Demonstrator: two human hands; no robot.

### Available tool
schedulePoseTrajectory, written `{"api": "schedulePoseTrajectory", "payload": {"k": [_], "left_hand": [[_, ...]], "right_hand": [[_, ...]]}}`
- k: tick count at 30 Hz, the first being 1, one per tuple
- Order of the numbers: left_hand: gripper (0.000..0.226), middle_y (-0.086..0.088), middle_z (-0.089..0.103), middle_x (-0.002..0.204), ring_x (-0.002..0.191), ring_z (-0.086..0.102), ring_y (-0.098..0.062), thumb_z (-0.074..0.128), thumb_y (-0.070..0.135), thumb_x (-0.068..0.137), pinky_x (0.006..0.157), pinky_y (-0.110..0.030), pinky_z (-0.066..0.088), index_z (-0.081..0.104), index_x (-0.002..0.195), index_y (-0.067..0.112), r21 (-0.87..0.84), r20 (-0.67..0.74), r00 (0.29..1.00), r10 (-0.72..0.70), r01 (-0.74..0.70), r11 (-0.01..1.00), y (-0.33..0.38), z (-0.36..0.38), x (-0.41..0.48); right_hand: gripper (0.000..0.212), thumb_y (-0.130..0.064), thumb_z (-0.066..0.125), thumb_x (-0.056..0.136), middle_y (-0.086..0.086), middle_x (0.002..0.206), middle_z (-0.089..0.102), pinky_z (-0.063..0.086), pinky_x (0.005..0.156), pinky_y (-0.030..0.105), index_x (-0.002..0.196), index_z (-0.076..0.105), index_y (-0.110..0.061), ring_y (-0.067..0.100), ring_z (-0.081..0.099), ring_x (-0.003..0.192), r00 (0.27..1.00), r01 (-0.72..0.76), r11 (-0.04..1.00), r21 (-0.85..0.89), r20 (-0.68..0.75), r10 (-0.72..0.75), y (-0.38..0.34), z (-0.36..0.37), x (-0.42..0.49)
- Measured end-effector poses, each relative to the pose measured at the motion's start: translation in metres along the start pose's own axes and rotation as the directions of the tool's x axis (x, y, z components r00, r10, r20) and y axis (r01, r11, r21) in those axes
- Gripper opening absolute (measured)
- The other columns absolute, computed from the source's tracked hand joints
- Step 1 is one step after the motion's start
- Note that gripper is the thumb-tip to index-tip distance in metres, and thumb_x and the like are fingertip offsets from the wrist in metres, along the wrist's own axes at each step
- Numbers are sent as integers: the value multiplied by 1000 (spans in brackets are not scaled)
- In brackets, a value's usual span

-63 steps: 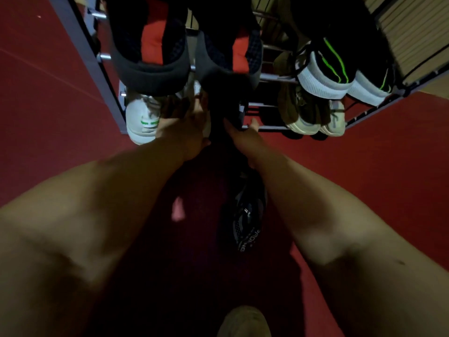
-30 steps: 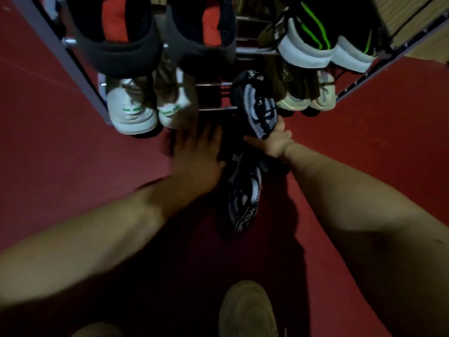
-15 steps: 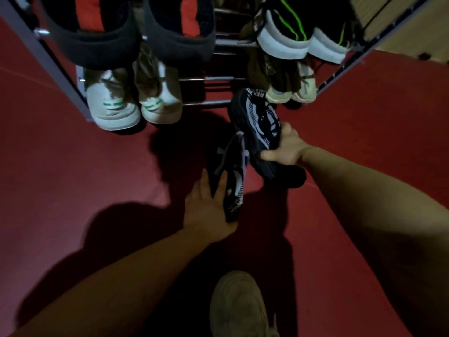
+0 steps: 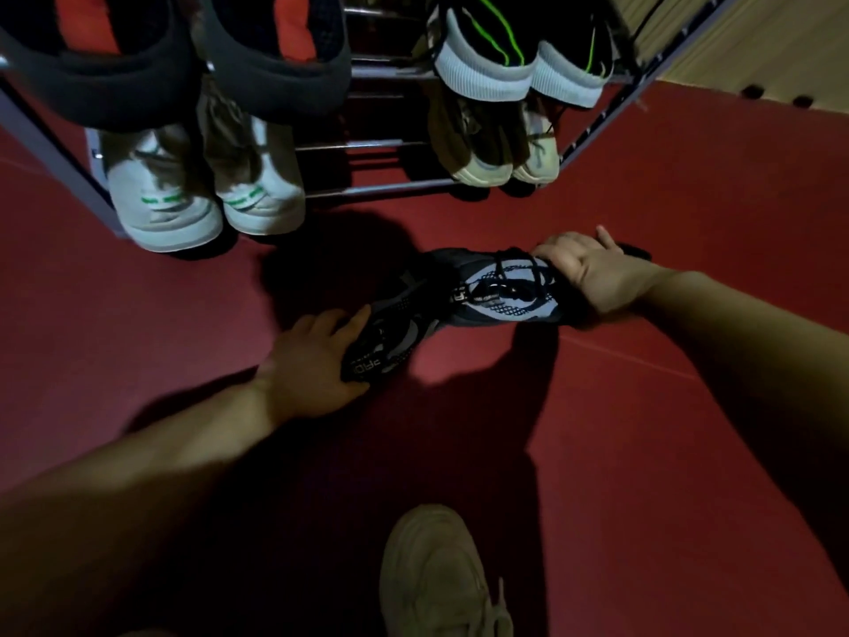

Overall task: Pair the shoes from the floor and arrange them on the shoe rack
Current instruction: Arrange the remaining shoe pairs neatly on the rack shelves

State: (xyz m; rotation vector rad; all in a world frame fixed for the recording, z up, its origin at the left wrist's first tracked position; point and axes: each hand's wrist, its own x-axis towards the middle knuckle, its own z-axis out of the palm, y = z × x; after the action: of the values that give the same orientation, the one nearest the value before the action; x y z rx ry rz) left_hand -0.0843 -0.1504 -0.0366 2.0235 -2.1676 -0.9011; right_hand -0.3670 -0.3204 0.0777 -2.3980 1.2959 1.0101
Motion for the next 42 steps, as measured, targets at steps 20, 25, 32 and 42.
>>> {"api": "schedulePoseTrajectory", "payload": {"k": [20,25,32,42], "left_hand": [[91,-26,24,146,34,51,-27,85,28,63,32,-22,32,34,137,16,92,-321,926,200,-180,979,19,17,-27],[98,-24,32,147,37,51,-24,87,23,56,35,-20,31,36,140,30,214,-296,909,292,-235,948,20,12,-15],[91,-12,3,158,123,44,-40,3,72,80,99,-51,38,26,148,17,182,-103,994,31,-12,983,26,28,-20],[108,-21,10,150,115,46,-45,75,58,57,88,-54,45,7,140,44,19,-108,991,77,-75,997,34,37,-13]], "right_hand": [[109,-75,54,72,11,152,28,31,112,43,149,-4,-24,33,36,135,865,-483,419,769,346,363,-64,82,-14],[137,-71,75,48,5,150,18,32,112,34,147,-12,-32,26,29,137,874,-477,452,754,355,331,-107,101,-6],[119,-33,75,74,18,139,16,37,106,45,146,-20,-35,38,30,129,913,-359,611,705,129,387,-115,121,-20],[100,-28,74,73,16,137,24,33,99,31,147,8,-39,31,38,124,913,-101,573,814,-153,378,-104,131,-32]]}}
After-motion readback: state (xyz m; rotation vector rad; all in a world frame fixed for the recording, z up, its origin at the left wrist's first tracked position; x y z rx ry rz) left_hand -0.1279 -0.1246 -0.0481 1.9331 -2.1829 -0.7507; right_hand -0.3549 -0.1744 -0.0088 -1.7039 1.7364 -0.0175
